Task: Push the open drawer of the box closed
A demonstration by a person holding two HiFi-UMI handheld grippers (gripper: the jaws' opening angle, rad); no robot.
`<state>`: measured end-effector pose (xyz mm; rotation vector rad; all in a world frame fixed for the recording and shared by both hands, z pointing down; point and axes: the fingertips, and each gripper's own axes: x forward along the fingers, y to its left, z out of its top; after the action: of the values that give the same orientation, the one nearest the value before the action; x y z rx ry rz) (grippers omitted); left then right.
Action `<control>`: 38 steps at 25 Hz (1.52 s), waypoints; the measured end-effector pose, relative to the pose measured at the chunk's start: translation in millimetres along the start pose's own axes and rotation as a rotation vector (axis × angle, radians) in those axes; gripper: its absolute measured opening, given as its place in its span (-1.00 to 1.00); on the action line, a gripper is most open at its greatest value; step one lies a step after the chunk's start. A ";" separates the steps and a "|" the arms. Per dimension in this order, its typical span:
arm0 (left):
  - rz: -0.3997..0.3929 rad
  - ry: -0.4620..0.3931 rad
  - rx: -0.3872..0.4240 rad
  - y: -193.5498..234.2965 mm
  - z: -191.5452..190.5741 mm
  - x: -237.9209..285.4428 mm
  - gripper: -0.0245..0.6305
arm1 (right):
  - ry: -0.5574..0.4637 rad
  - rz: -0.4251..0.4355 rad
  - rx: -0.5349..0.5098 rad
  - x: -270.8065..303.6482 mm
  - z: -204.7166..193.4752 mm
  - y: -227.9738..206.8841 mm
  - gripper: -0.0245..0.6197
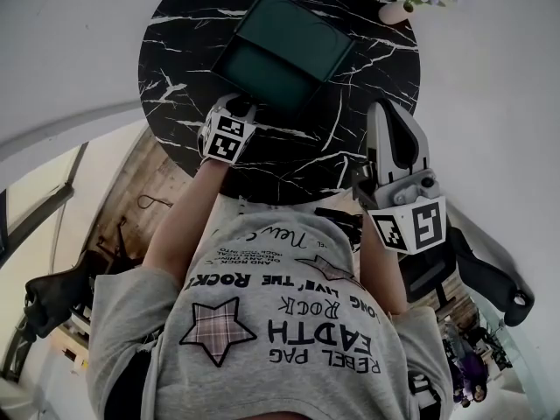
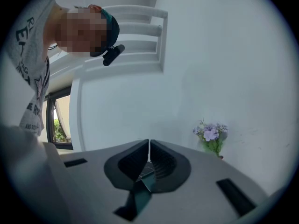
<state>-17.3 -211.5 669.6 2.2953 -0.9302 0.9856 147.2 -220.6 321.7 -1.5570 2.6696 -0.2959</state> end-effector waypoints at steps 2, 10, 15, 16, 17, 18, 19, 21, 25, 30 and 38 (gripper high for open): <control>0.005 0.003 0.004 0.1 0.4 -0.5 -0.71 | 0.000 0.000 0.001 0.1 0.1 -0.1 -0.87; -0.009 -0.024 -0.009 0.3 8.1 -1.0 -0.71 | 0.000 -0.001 0.004 0.2 -0.1 -2.9 -0.87; -0.015 -0.019 -0.001 -1.0 11.7 0.0 -0.71 | -0.001 0.001 0.003 -0.3 0.0 -2.2 -0.87; -0.013 -0.023 0.000 -0.6 12.4 0.6 -0.71 | 0.000 0.001 0.003 -0.6 0.0 -2.3 -0.87; -0.010 -0.029 0.000 -0.1 13.6 1.2 -0.71 | 0.001 0.000 0.003 -1.0 0.1 -2.7 -0.87; -0.009 -0.030 0.000 0.1 14.9 1.3 -0.71 | 0.001 -0.002 0.002 -1.5 0.0 -3.2 -0.87; -0.010 -0.024 0.001 -0.1 15.7 1.0 -0.71 | 0.003 -0.004 0.002 -2.1 -0.2 -3.7 -0.87; -0.014 -0.007 0.005 -0.2 16.0 0.9 -0.71 | 0.005 -0.007 0.002 -3.1 -1.1 -4.6 -0.87; -0.013 -0.027 0.009 2.9 22.9 6.6 -0.71 | 0.007 -0.013 0.001 -4.7 -2.3 -6.5 -0.87; -0.019 -0.016 0.013 4.9 28.8 10.9 -0.71 | 0.011 -0.022 0.001 -7.1 -3.3 -8.1 -0.87; -0.017 -0.035 0.010 7.2 43.9 23.4 -0.71 | 0.015 -0.037 0.004 -9.4 -4.5 -12.1 -0.87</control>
<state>8.8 -253.6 660.8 2.3316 -0.9205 0.9485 161.7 -217.6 327.7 -1.6110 2.6522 -0.3155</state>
